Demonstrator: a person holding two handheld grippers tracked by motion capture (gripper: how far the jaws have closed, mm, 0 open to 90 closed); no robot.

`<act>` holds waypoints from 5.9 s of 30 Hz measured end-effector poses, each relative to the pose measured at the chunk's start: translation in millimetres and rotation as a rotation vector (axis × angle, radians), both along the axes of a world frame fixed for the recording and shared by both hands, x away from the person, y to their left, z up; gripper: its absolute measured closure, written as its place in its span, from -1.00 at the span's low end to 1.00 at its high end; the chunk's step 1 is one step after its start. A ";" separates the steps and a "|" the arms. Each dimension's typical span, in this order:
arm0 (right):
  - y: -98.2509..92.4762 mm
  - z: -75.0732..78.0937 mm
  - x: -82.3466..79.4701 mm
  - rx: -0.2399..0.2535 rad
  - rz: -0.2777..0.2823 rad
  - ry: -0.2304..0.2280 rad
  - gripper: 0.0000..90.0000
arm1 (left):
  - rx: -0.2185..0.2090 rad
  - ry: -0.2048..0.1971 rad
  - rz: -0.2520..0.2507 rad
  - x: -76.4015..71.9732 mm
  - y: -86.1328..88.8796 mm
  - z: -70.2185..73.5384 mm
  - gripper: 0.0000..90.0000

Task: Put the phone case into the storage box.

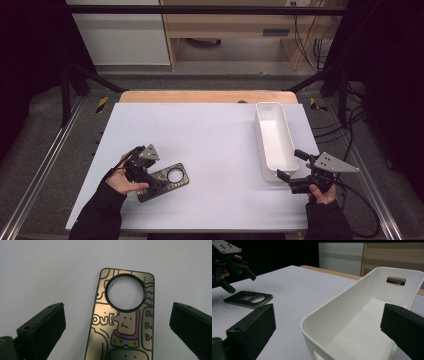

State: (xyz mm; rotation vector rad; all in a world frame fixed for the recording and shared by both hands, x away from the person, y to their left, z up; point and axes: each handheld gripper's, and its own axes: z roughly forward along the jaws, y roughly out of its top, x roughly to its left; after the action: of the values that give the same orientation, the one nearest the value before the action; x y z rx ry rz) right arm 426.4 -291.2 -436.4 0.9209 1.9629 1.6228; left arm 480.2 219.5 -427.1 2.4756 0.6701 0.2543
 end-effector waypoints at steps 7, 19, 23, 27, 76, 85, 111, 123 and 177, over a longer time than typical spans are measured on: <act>0.0 0.0 0.2 0.000 0.000 0.000 -0.99 | 0.051 0.017 -0.019 1.4 -4.1 -7.2 -1.00; 0.3 -0.2 0.3 -0.004 0.005 0.001 -0.99 | 0.057 0.037 -0.020 1.3 -6.1 -25.1 -1.00; 0.2 -0.2 0.2 -0.004 0.005 0.001 -0.99 | 0.070 0.048 -0.020 2.4 -8.1 -29.9 -1.00; 0.0 0.0 0.2 -0.003 0.004 0.000 -0.99 | 0.077 0.058 -0.020 3.4 -8.9 -33.2 -0.98; -0.1 0.4 0.0 -0.002 0.010 -0.001 -0.99 | 0.077 0.080 -0.031 4.3 -6.8 -31.9 -0.75; 0.5 0.2 0.1 -0.002 0.016 0.001 -0.99 | 0.047 0.078 -0.031 -0.7 -5.2 -24.1 -0.75; 2.2 2.5 -1.2 -0.004 0.034 -0.006 -0.99 | -0.065 0.016 -0.056 -22.9 -17.5 -0.7 -0.75; 8.3 6.5 -3.9 -0.010 0.081 -0.018 -0.99 | -0.079 0.003 -0.109 -32.7 -25.6 8.5 -0.75; 87.1 15.4 -3.8 -0.155 0.410 -0.023 -0.99 | -0.138 0.036 -0.320 -34.8 -90.7 19.2 -0.75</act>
State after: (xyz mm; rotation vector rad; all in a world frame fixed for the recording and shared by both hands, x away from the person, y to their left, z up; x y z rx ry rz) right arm 422.6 -204.1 -420.9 0.4565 2.3346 1.6445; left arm 445.4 128.8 -407.8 2.4134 0.2873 0.0394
